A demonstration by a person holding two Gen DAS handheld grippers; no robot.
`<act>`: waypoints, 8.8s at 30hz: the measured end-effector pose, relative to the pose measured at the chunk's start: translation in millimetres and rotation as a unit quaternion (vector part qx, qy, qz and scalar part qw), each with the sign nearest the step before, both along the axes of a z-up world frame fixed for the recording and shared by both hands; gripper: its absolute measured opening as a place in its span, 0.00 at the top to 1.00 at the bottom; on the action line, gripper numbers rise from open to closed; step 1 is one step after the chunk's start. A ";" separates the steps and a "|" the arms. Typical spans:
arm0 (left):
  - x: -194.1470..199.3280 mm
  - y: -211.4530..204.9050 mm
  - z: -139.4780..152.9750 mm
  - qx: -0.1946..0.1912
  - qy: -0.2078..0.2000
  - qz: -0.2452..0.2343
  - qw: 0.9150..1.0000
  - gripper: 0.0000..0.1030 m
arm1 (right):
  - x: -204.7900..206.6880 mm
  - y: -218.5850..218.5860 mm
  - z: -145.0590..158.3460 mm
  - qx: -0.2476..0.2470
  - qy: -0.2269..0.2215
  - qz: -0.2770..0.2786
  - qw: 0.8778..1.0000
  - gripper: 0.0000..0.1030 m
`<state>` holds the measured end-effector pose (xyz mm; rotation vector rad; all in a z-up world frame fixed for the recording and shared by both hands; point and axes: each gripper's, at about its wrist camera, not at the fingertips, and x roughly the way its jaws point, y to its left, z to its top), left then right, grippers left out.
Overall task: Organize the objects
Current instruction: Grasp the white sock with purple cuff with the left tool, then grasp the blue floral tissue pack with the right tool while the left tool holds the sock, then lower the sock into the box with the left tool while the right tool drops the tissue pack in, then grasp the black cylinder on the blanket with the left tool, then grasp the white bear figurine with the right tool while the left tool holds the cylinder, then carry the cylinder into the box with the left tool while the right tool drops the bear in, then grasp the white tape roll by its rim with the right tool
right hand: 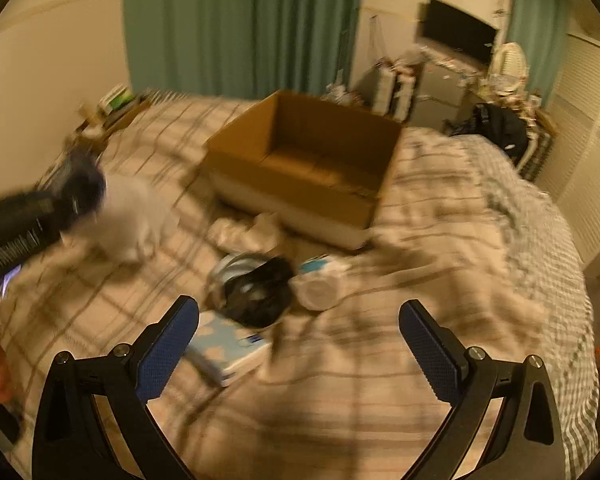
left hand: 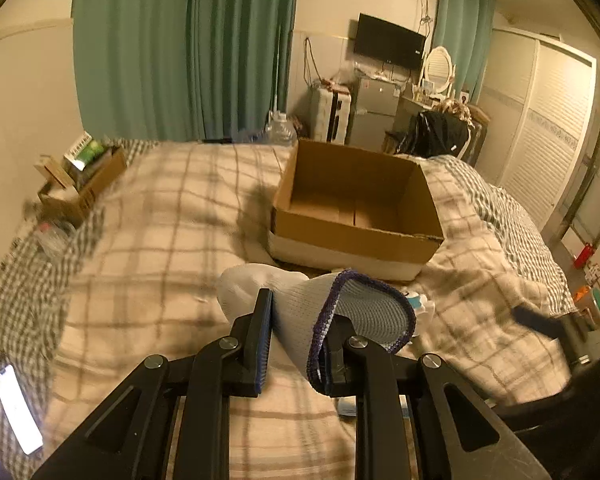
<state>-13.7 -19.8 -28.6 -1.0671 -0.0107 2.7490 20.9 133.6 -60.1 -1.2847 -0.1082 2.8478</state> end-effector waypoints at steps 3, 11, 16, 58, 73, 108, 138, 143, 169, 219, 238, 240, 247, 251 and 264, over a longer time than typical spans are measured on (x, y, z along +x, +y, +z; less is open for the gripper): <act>0.1 -0.4 -6.5 -0.017 -0.004 -0.007 1.000 0.81 | -14.5 -11.3 -25.1 -0.050 -0.049 0.035 0.997 0.07; 1.9 -1.6 -33.6 -0.025 -0.029 -0.017 0.999 0.81 | -32.4 -31.9 -76.1 -0.049 -0.137 0.061 0.988 0.28; 7.3 2.2 -32.3 -0.032 -0.026 -0.020 0.999 0.81 | -26.1 -31.9 -69.1 -0.042 -0.118 0.059 0.990 0.32; -206.9 84.0 -13.9 -0.030 -0.041 -0.134 0.990 0.78 | -214.5 96.9 60.6 -0.020 0.049 -0.005 0.999 0.32; -135.0 58.7 45.8 -0.044 0.027 -0.086 0.995 0.05 | -133.9 86.6 146.4 0.013 0.122 -0.014 0.992 0.13; -30.0 127.6 -115.9 -0.119 -0.095 -0.145 0.978 0.50 | -66.0 100.5 -18.8 -0.019 -0.019 -0.076 0.997 0.13; -52.6 42.8 -72.1 -0.073 -0.064 -0.018 0.995 0.73 | -111.8 39.3 -80.1 -0.005 -0.140 0.028 0.990 0.36; -48.8 50.2 -79.4 -0.080 -0.072 -0.030 0.994 0.73 | -102.2 36.6 -79.2 -0.004 -0.132 0.027 0.991 0.52; -52.2 63.5 81.9 -0.002 0.021 -0.105 0.994 0.73 | -50.9 38.4 147.8 0.038 0.090 0.031 0.995 0.58; -79.6 -13.6 33.9 -0.042 0.011 0.001 0.999 0.00 | -70.7 66.2 119.7 0.014 0.092 -0.012 0.996 0.01; -52.8 -30.4 -72.0 -0.053 -0.089 0.015 0.995 0.00 | -92.6 -19.4 -76.9 0.006 -0.105 0.054 0.993 0.01; -54.5 -35.6 -74.2 -0.043 -0.094 0.024 0.994 0.00 | -98.5 -19.0 -83.3 -0.006 -0.116 0.051 0.992 0.01; -54.0 -38.4 -73.0 -0.032 -0.094 0.024 0.995 0.00 | -109.4 -9.5 -99.0 -0.046 -0.150 0.039 0.987 0.08; -52.8 -32.9 -70.5 -0.038 -0.094 0.018 0.995 0.00 | -100.6 -4.3 -89.2 -0.078 -0.139 0.052 0.986 0.30; -55.2 -9.9 -70.1 -0.044 -0.111 0.011 0.993 0.00 | -73.4 16.5 -40.7 -0.114 -0.063 0.066 0.989 0.94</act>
